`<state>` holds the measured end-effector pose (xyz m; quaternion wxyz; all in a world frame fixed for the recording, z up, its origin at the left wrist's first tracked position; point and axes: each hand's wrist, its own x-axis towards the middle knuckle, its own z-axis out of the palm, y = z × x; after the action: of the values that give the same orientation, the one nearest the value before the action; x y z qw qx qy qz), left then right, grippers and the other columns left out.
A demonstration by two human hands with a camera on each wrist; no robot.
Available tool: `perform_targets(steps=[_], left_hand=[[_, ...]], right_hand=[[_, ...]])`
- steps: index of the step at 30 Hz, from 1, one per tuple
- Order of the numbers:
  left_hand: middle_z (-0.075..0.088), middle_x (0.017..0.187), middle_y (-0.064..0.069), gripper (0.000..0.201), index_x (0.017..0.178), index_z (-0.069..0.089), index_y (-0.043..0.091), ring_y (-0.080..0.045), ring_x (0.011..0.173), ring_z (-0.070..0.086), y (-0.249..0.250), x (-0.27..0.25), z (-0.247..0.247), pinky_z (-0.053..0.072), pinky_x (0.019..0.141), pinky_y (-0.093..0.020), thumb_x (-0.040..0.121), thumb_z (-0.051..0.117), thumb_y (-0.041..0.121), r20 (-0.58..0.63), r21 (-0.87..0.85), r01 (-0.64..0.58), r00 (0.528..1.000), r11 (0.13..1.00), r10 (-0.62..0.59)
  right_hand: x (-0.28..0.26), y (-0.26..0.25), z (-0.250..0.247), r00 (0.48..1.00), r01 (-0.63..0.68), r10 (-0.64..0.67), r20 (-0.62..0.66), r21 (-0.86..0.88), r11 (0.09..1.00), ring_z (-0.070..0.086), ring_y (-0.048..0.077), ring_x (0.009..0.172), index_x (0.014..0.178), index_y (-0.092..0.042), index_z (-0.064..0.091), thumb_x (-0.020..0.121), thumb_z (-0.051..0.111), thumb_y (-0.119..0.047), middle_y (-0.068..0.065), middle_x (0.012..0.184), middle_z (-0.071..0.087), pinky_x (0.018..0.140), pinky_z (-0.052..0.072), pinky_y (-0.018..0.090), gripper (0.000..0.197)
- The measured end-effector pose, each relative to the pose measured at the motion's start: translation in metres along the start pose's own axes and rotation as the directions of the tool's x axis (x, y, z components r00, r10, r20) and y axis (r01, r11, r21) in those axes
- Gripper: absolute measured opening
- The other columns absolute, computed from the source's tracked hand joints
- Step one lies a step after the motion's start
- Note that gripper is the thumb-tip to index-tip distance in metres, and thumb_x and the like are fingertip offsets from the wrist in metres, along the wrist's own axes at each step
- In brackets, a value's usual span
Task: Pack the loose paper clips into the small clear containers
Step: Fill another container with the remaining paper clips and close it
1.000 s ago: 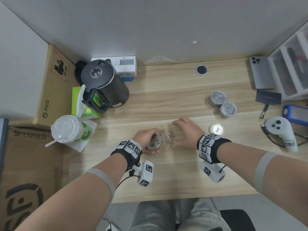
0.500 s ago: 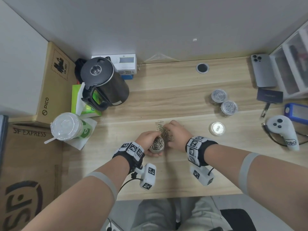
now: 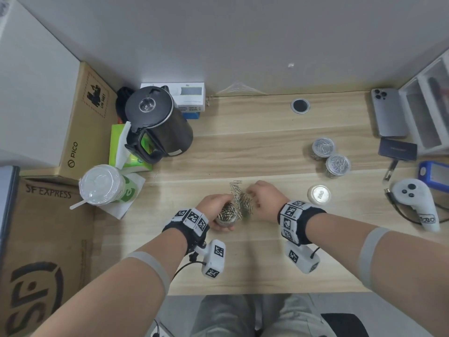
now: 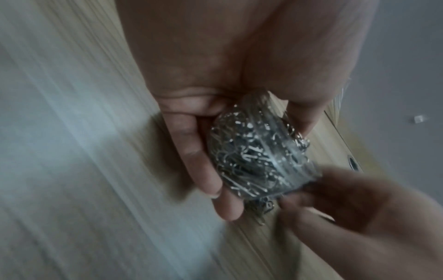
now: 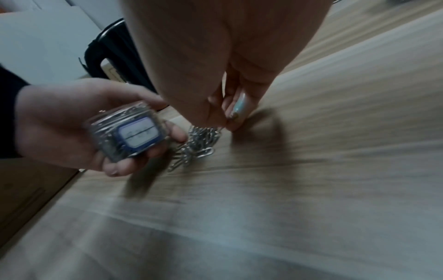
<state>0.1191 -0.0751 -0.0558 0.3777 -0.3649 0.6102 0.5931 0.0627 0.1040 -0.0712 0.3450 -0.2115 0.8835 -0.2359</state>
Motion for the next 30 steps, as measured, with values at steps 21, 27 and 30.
perform_targets(steps=[21, 27, 30], left_hand=[[0.072, 0.078, -0.021, 0.026, 0.098, 0.063, 0.014, -0.04, 0.068, 0.07, -0.016, 0.011, 0.0, 0.056, 0.053, -0.032, 0.094, 0.057, 0.038, 0.024, -0.063, -0.018, 1.0, 0.998, 0.019], [0.072, 0.081, -0.023, 0.03, 0.102, 0.063, 0.012, -0.037, 0.065, 0.071, -0.016, 0.013, 0.001, 0.055, 0.051, -0.031, 0.095, 0.057, 0.041, 0.048, -0.107, -0.014, 0.999, 0.994, 0.019], [0.072, 0.08, -0.021, 0.028, 0.101, 0.065, 0.013, -0.038, 0.064, 0.071, -0.014, 0.014, 0.001, 0.056, 0.052, -0.033, 0.094, 0.061, 0.04, 0.027, -0.139, -0.019, 0.999, 0.99, 0.023]], right_hand=[[0.012, -0.014, 0.018, 0.986, 0.12, -0.125, -0.109, -0.053, 0.991, 0.038, 0.024, 0.111, 0.126, -0.021, 0.06, 0.07, 0.075, -0.015, 0.006, 0.124, 0.044, 0.1, 0.039, 0.036, 0.058], [0.009, -0.011, 0.027, 0.976, 0.147, -0.134, -0.17, 0.069, 0.987, 0.044, 0.025, 0.104, 0.106, -0.015, 0.072, 0.078, 0.071, -0.007, 0.007, 0.109, 0.052, 0.092, 0.035, 0.027, 0.03], [0.009, -0.013, 0.025, 0.977, 0.141, -0.129, -0.168, 0.065, 0.988, 0.046, 0.026, 0.102, 0.102, -0.013, 0.072, 0.08, 0.068, -0.007, 0.006, 0.105, 0.053, 0.093, 0.039, 0.033, 0.023]])
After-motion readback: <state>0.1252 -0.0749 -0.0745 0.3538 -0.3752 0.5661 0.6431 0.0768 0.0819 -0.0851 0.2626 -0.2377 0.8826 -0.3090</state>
